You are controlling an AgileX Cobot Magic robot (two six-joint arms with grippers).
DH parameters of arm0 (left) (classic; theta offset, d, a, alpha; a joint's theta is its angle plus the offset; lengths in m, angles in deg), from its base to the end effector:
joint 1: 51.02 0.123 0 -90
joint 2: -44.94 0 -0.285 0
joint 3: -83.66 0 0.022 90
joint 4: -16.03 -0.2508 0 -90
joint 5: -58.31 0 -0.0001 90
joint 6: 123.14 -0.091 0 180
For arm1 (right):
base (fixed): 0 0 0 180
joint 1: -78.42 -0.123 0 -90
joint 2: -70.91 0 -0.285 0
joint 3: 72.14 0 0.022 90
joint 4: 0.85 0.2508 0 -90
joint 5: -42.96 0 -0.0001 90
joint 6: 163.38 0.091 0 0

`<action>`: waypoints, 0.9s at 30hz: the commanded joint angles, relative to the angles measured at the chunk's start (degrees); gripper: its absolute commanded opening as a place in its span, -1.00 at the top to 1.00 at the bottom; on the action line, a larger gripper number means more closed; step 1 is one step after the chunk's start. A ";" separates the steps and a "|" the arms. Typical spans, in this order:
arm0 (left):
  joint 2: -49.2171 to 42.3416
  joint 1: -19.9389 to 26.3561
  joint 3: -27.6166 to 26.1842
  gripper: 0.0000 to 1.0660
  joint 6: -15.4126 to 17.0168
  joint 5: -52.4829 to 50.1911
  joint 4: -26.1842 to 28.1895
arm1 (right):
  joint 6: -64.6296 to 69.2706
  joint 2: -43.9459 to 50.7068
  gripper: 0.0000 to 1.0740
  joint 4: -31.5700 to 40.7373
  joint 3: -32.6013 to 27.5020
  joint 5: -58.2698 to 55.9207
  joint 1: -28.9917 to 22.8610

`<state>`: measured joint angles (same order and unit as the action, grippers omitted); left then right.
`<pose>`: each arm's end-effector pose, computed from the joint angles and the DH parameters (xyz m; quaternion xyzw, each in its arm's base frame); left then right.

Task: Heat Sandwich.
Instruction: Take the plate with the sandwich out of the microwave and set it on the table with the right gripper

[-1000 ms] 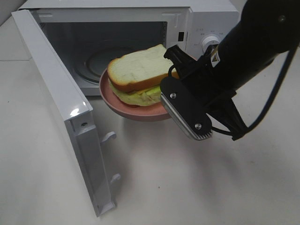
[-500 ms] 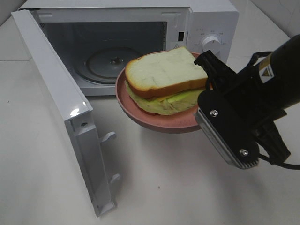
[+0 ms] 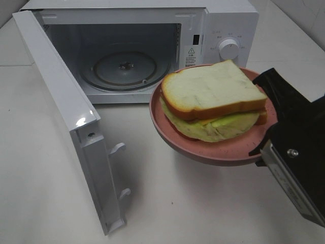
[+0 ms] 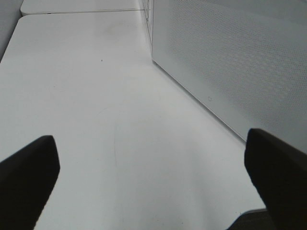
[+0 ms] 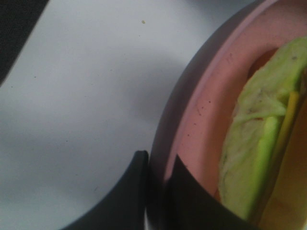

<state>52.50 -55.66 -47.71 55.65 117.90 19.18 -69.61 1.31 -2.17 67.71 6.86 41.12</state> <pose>-0.0049 -0.0039 0.2788 0.0440 0.8456 -0.0434 0.5303 0.1560 0.1173 0.2507 -0.8454 0.4461 -0.1300 0.2634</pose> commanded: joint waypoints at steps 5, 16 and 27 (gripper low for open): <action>-1.32 0.23 0.17 -0.94 0.29 -0.17 0.00 | 7.22 6.07 0.99 -5.61 -1.09 -3.38 -0.11; -1.32 0.23 0.17 -0.94 0.29 -0.17 0.00 | 22.06 11.86 0.99 -12.38 -1.09 -10.03 -0.11; -1.32 0.23 0.17 -0.94 0.29 -0.17 0.00 | 41.31 12.38 0.99 -21.14 -1.09 -15.30 -0.11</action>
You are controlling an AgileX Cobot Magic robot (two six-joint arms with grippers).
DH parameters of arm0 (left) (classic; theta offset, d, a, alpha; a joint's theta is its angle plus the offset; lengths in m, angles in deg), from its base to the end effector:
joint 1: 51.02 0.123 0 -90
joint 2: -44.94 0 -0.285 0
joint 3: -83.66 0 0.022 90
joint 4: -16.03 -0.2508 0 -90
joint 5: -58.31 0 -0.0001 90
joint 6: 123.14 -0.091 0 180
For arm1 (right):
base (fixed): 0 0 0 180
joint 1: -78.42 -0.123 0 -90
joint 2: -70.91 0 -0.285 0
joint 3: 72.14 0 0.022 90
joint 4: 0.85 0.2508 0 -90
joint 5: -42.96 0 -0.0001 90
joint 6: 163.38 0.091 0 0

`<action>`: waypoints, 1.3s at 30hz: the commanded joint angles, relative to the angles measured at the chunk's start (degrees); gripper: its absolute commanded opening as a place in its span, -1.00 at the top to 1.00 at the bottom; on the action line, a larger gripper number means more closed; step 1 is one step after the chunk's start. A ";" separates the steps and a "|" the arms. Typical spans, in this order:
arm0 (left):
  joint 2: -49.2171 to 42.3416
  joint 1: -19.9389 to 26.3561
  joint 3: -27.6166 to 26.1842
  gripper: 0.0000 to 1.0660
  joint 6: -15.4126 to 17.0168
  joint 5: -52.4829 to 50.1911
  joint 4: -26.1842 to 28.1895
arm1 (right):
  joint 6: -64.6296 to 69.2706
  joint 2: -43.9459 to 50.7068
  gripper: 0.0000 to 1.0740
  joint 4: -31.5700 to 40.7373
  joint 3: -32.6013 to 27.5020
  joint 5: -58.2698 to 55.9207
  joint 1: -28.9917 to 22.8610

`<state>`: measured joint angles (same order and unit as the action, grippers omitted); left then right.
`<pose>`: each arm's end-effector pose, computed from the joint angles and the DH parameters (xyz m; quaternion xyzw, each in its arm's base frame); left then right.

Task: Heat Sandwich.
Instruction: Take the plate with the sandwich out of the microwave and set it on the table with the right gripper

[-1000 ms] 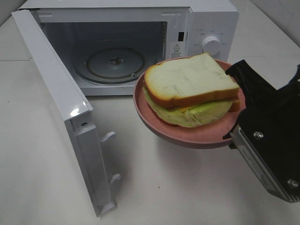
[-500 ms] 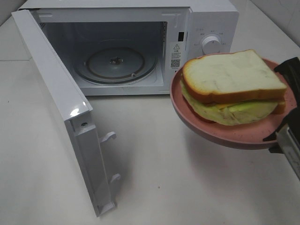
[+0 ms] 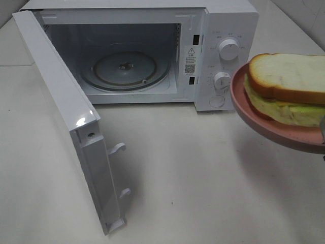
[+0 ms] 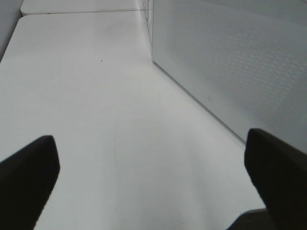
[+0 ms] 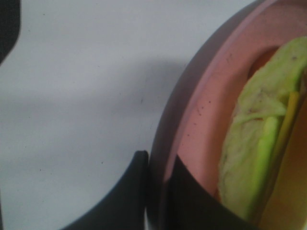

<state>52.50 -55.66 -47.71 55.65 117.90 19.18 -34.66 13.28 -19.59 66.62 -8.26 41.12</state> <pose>-0.0049 -0.0039 0.2788 0.0440 0.8456 -0.0434 0.5303 0.1288 0.0694 0.2716 -0.7127 0.6364 -0.1788 0.2346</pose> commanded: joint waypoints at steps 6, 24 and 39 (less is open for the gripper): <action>-1.32 0.23 0.17 -0.94 0.29 -0.17 0.00 | 18.62 0.40 0.99 -8.88 0.00 -3.84 -0.11; -1.32 0.23 0.17 -0.94 0.29 -0.17 0.00 | 41.02 0.40 0.99 -11.23 0.00 -11.23 -0.11; -1.32 0.23 0.17 -0.94 0.29 -0.17 0.00 | 64.06 -10.66 0.98 -18.11 1.15 -10.37 -0.11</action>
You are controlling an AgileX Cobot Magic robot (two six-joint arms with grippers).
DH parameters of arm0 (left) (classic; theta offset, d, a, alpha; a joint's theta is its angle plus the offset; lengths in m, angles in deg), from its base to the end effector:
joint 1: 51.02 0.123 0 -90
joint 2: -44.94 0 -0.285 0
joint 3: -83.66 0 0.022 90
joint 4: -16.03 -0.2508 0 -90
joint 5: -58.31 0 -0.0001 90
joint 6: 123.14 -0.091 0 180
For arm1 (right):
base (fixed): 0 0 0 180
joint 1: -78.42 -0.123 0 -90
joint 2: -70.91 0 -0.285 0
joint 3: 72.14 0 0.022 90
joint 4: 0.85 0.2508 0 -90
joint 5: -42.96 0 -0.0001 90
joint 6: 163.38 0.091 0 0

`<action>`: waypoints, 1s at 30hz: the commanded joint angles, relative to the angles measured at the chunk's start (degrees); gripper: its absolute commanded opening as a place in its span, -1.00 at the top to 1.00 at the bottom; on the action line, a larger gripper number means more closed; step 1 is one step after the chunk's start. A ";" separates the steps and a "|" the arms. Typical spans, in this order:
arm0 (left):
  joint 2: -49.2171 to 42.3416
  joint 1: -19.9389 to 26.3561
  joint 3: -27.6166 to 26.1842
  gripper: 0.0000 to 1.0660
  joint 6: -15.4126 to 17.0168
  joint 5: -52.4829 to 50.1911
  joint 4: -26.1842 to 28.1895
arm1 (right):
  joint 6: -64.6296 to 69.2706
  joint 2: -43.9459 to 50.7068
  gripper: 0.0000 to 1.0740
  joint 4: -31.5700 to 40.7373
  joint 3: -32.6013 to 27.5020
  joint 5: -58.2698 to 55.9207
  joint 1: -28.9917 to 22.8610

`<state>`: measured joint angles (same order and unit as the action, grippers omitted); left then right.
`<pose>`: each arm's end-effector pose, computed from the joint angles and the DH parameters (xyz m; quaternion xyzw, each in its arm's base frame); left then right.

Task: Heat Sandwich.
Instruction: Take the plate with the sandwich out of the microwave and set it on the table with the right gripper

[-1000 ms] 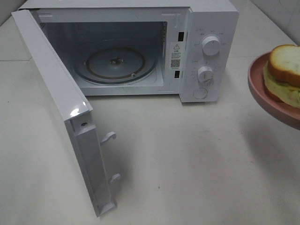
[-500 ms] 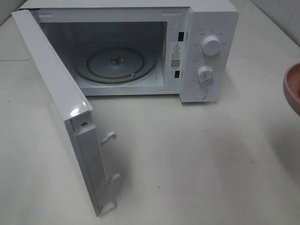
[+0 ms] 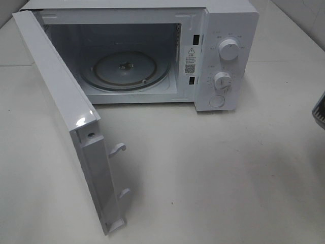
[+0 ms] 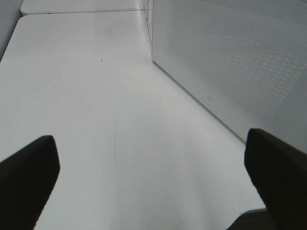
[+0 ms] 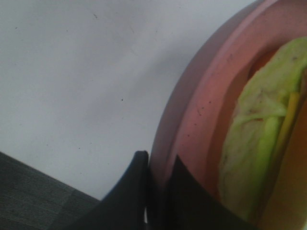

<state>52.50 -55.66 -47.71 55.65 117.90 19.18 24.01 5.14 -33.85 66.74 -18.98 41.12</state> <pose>-0.0049 -0.0039 0.2788 0.0440 0.8456 -0.0434 0.5303 0.1464 0.0565 0.2542 -0.3512 0.8939 -0.2073 0.1861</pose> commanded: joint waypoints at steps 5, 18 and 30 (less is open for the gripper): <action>-1.32 0.23 0.17 -0.94 0.29 -0.17 0.00 | 13.75 -7.68 0.98 -5.44 3.21 1.20 -0.11; -1.32 0.23 0.17 -0.94 0.29 -0.17 0.00 | 24.41 -19.37 0.98 -8.42 7.05 3.38 0.92; -1.32 0.23 0.17 -0.94 0.29 -0.17 0.00 | 26.53 -27.22 0.98 -8.94 7.05 9.80 11.46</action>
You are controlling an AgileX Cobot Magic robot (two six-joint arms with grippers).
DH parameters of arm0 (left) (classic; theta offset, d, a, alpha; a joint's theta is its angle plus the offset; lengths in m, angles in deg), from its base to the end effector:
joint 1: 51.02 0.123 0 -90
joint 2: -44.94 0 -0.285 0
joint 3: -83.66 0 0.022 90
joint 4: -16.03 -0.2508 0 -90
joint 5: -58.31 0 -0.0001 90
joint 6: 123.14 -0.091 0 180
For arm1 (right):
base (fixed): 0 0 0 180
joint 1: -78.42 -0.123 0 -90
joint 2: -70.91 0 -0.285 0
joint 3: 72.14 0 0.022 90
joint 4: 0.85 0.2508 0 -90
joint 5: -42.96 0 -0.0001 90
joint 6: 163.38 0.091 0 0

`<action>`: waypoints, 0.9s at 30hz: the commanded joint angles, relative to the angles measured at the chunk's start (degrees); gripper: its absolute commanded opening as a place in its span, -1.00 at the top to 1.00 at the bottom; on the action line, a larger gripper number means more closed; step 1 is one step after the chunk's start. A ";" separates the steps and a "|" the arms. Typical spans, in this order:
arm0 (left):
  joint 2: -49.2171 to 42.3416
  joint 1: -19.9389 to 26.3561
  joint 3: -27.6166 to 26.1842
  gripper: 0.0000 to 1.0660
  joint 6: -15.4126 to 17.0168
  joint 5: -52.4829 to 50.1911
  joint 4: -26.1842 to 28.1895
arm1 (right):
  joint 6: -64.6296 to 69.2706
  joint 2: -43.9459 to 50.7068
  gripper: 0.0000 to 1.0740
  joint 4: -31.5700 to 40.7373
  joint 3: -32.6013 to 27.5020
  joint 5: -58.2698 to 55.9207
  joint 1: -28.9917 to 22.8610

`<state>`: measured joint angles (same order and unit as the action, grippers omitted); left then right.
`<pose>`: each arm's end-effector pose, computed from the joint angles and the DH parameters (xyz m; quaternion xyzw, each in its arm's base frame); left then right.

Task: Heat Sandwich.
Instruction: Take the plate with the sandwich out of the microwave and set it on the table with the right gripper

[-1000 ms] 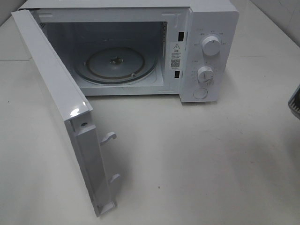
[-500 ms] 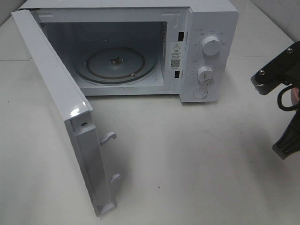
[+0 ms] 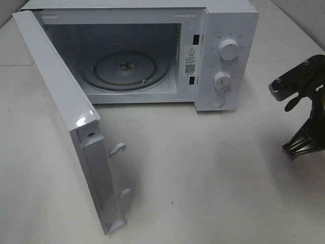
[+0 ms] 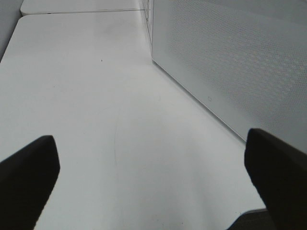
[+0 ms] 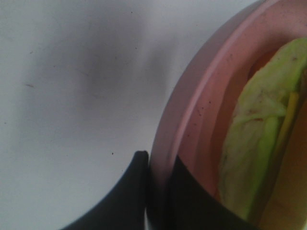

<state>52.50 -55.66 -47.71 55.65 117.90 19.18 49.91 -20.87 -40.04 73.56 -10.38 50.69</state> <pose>-0.0049 -0.0039 0.2788 0.0440 0.8456 -0.0434 0.5303 0.2295 0.0685 0.2002 -0.1529 0.9506 -0.2302 0.1412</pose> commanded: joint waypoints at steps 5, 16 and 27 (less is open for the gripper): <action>-1.32 0.23 0.17 -0.94 0.29 -0.17 0.00 | 3.44 -3.95 0.98 -4.76 0.23 4.41 5.21; -1.32 0.23 0.17 -0.94 0.29 -0.17 0.00 | 9.74 -11.34 0.97 -10.08 0.23 10.49 9.51; -1.32 0.23 0.17 -0.94 0.29 -0.17 0.00 | 16.73 -17.65 0.97 -15.87 0.23 14.61 9.80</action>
<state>52.50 -55.66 -47.71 55.65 117.90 19.18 65.49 -38.34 -53.51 73.61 5.15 60.14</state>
